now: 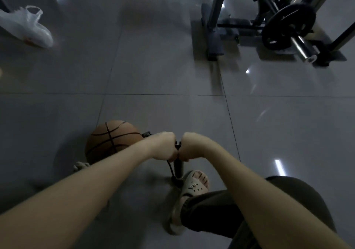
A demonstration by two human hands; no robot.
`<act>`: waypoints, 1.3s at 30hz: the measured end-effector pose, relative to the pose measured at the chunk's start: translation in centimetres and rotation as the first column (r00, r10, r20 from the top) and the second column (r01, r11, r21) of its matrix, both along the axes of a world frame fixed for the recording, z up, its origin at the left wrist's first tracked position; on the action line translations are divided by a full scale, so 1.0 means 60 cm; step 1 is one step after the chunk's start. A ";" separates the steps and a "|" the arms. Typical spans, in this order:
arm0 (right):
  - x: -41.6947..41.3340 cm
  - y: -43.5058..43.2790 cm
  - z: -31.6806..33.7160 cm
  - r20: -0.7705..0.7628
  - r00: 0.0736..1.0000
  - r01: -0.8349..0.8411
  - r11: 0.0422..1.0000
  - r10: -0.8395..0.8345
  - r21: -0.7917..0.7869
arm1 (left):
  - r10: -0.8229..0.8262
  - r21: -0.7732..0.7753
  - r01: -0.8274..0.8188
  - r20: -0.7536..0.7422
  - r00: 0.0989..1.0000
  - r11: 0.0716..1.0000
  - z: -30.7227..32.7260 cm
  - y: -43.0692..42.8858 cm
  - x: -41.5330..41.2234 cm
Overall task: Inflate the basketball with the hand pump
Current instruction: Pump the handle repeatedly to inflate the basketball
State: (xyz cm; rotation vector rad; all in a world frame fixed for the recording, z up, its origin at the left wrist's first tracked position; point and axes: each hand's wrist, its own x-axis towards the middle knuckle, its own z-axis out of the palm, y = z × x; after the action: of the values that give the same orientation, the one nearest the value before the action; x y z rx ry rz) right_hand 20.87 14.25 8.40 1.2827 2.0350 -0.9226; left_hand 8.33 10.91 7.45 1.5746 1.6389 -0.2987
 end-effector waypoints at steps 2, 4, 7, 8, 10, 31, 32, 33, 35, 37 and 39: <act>-0.013 0.005 -0.027 -0.028 1.000 -0.002 1.000 0.003 0.018 | 0.042 0.003 -0.042 0.012 0.999 0.999 -0.030 0.000 -0.018; -0.023 0.007 -0.045 -0.058 0.998 -0.036 0.998 0.039 0.051 | 0.066 -0.010 -0.066 0.033 0.997 0.998 -0.053 -0.005 -0.032; -0.022 -0.010 -0.081 -0.049 0.994 -0.091 0.993 0.094 0.069 | 0.059 -0.045 -0.056 0.072 0.996 0.997 -0.094 -0.027 -0.031; -0.014 -0.021 -0.095 -0.043 0.994 -0.094 0.994 0.097 0.063 | 0.053 -0.048 -0.050 0.071 0.996 0.998 -0.105 -0.038 -0.024; 0.011 -0.044 -0.117 -0.037 0.996 -0.081 0.995 0.083 0.056 | 0.012 -0.034 -0.010 0.061 0.998 0.999 -0.122 -0.059 0.000; 0.033 -0.016 0.092 -0.009 0.999 0.035 0.999 -0.035 0.036 | -0.090 0.044 0.092 -0.043 0.995 0.995 0.112 -0.005 0.032; 0.039 -0.015 0.067 -0.021 0.999 0.044 0.999 -0.044 0.030 | -0.096 0.049 0.097 -0.029 0.995 0.994 0.092 -0.003 0.038; 0.048 -0.009 0.045 -0.043 0.997 0.066 0.998 -0.065 0.019 | -0.102 0.068 0.103 -0.013 0.995 0.992 0.072 0.003 0.043; 0.066 0.000 0.015 -0.083 0.991 0.109 0.994 -0.108 0.011 | -0.125 0.131 0.125 -0.005 0.992 0.983 0.042 0.013 0.052; 0.075 0.000 -0.013 -0.084 0.990 0.111 0.994 -0.111 -0.011 | -0.158 0.152 0.159 -0.020 0.987 0.976 0.016 0.015 0.058; 0.075 0.000 -0.047 -0.068 0.992 0.102 0.995 -0.103 -0.012 | -0.163 0.142 0.166 -0.036 0.986 0.976 -0.021 0.017 0.059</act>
State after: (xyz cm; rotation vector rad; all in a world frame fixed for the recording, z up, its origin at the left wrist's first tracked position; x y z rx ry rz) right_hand 25.36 14.27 5.58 1.3790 2.0302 -1.0342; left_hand 11.90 11.95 6.20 1.8276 1.5804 -0.2917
